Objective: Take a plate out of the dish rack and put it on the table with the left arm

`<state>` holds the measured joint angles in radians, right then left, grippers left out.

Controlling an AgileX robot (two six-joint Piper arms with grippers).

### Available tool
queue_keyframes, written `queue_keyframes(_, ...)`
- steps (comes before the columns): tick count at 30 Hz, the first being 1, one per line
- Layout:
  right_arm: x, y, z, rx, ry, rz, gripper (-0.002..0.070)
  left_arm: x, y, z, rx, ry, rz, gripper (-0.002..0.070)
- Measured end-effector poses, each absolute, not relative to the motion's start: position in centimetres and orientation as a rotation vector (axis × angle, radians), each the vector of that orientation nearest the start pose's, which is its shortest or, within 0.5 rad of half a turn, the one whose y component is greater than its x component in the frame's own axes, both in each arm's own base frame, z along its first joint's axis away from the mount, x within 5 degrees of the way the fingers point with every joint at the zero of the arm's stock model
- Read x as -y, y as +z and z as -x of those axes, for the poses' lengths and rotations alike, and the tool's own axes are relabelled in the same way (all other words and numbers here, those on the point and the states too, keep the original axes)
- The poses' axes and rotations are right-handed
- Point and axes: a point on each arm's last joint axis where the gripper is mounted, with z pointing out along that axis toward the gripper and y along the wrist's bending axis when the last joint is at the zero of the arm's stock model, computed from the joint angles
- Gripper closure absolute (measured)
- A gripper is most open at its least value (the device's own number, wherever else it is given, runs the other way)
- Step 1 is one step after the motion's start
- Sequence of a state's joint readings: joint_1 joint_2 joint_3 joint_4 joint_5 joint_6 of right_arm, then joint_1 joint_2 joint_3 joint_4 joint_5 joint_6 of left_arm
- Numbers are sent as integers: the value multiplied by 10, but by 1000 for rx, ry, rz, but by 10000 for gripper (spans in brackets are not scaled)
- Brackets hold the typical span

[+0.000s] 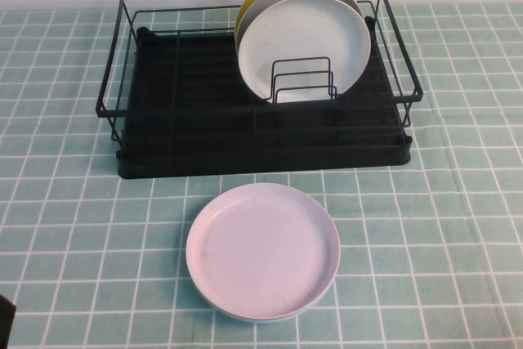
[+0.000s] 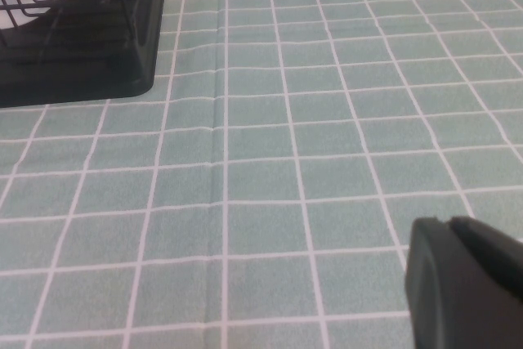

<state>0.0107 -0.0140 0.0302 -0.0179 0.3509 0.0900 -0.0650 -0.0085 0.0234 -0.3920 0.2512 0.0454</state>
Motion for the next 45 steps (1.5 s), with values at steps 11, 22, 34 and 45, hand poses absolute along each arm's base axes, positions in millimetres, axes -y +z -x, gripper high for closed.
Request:
queue_keyframes(11,0,172,-53,-1850,53,-62,694,12,197,-56,-1568,-690,470,679)
queue_keyframes(22,0,172,-53,-1850,53,-62,694,20,210,-54,-1696,-628,291,679)
queue_keyframes(34,0,172,-53,-1850,53,-62,694,29,318,-107,-2073,-212,-352,679)
queue_keyframes(45,0,172,-53,-1850,53,-62,694,40,352,-197,-2020,-172,-567,679)
